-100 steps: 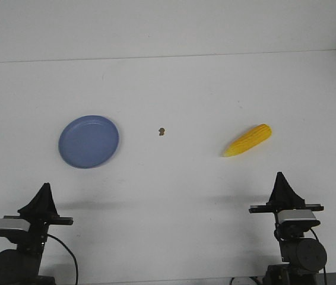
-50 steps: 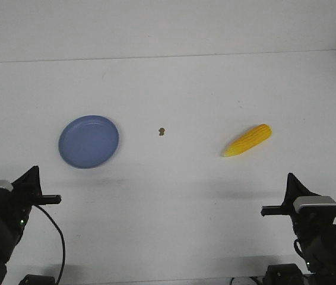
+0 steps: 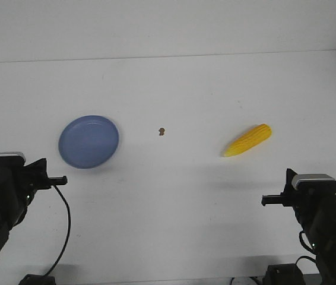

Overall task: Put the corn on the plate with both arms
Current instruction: 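Move the left gripper forward to the rim of the blue plate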

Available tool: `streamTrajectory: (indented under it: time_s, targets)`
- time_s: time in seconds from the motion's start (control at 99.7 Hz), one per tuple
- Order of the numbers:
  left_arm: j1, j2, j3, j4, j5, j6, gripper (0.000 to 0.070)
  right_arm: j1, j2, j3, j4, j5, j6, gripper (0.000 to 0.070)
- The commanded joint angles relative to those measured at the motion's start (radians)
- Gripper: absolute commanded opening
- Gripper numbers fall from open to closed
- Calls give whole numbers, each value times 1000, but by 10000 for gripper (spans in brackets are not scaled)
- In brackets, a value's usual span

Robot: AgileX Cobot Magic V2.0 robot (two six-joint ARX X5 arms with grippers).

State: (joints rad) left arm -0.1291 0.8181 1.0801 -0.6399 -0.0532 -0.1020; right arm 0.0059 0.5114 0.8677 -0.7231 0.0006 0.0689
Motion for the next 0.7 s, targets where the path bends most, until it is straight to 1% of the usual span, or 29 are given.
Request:
streamTrajectory:
  time_s: [0.0,0.201,0.251,0.291,0.321,0.351,0.411,0.451,0.471,0.552,0.632,0.692]
  targets:
    - [-2,3,19,8,0,12,15,0,0,19,22,-2,13,0]
    - [-2,-2,19,13,0,11,16,0,-2,19,17,-2,14,1]
    - [-2,-2,19,13,0,11,20,0,-2,19,16,-2,13,33]
    - [-2,-2,19,13,0,10,44,0,-2,19,15,-2,13,104]
    - [-2,-2,19,13,0,8,90,0,-2,19,13,-2,13,176]
    - [-2,-2,19,13,0,5,158,0,-2,19,11,-2,13,260]
    - [-2,-1,19,13,0,3,315,0,-2,19,10,-2,14,424]
    - [-2,-1,19,13,0,3,382,0,-2,19,11,-2,14,482]
    - [-2,-1,19,13,0,3,398,0,-2,19,11,-2,14,496]
    - [-2,-1,19,10,1,3,416,0,-2,19,11,-2,13,503]
    - [-2,-1,19,4,1,2,417,0,-2,19,13,-2,13,503]
    - [-1,2,19,8,1,-20,417,0,-2,19,13,-2,13,503]
